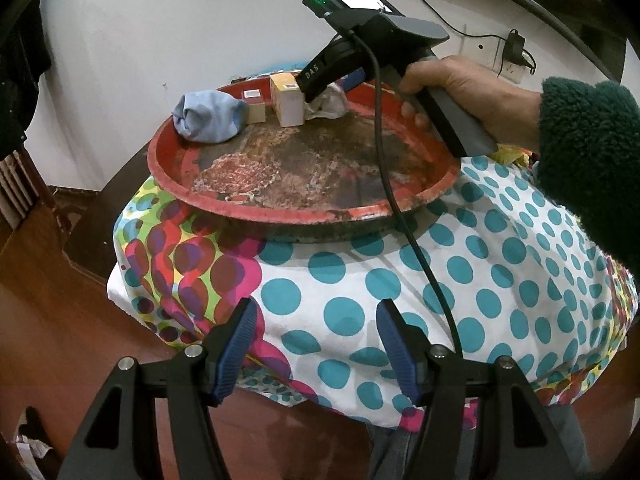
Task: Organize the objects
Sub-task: 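Lower the white sock into the red tray and open the right tool, then close the right tool on the red candy bar while the left tool grasps the blue sock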
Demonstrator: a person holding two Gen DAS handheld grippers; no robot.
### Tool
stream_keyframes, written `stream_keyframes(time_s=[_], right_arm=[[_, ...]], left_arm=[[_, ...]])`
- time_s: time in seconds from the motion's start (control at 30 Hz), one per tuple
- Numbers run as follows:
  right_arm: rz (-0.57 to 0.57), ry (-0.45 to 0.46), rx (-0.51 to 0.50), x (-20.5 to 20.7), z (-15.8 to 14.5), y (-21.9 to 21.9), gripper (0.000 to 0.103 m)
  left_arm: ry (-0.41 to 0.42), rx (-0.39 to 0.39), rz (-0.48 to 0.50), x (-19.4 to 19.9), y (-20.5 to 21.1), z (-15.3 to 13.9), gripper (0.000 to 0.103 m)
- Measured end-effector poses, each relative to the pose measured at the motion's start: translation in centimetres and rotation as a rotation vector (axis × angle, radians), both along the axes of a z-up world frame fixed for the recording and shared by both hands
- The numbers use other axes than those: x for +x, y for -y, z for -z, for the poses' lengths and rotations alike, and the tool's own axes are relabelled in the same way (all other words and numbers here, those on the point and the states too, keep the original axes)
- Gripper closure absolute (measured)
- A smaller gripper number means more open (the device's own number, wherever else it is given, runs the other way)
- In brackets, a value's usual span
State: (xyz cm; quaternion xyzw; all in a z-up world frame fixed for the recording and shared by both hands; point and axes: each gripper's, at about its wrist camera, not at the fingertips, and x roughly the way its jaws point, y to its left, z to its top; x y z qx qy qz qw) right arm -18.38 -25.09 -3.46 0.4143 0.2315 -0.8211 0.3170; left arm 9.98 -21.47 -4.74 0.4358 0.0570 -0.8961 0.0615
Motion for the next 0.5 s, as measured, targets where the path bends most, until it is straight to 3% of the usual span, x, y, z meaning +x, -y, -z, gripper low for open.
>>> stream_keyframes(time_s=[0.27, 0.5], right_arm=[[0.026, -0.056, -0.015, 2.2, -2.2, -2.3, 0.026], [0.06, -0.044, -0.074, 5.2, -3.8, -7.8, 0.025]], left_arm=[[-0.018, -0.017, 0.015, 0.2, -0.6, -0.7, 0.039], [-0.01, -0.013, 0.036, 0.2, -1.7, -0.6, 0.039]])
